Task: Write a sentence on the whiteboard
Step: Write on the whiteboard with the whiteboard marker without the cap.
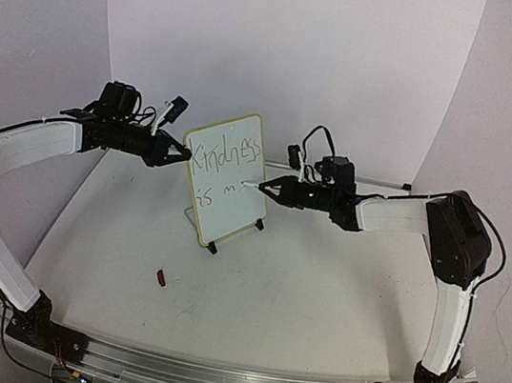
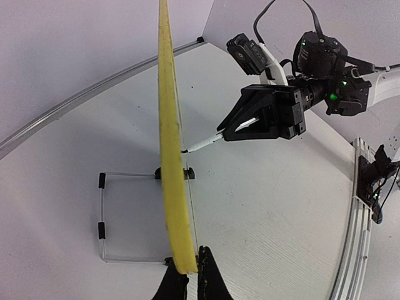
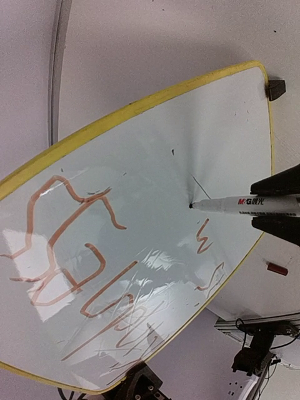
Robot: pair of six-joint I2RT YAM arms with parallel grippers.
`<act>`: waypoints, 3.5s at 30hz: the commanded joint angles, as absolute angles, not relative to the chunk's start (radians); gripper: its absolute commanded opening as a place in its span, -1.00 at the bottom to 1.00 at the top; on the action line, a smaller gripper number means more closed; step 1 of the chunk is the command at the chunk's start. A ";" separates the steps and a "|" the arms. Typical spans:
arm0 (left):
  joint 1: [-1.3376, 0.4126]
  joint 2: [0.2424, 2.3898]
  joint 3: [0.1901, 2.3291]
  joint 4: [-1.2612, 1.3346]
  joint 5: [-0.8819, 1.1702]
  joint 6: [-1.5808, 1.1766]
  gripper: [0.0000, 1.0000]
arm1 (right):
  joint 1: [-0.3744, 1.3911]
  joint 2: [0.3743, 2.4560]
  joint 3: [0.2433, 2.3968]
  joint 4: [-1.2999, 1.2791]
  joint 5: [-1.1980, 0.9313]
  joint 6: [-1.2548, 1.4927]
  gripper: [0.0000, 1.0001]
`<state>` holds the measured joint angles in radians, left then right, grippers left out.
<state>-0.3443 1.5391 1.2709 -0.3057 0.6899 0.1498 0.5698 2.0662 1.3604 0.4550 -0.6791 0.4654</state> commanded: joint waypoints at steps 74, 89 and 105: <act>-0.351 1.585 1.293 -0.369 0.680 0.182 -1.00 | 0.566 2.041 1.428 0.434 -0.631 0.449 -1.00; -0.351 1.585 1.294 -0.369 0.681 0.180 -1.00 | 0.566 2.075 1.390 0.434 -0.618 0.451 -1.00; -0.351 1.578 1.293 -0.370 0.681 0.180 -1.00 | 0.566 2.068 1.364 0.434 -0.595 0.452 -1.00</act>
<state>-0.3442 1.5463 1.2774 -0.3054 0.7002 0.1494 0.5678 2.0720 1.3609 0.4026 -0.6351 0.4500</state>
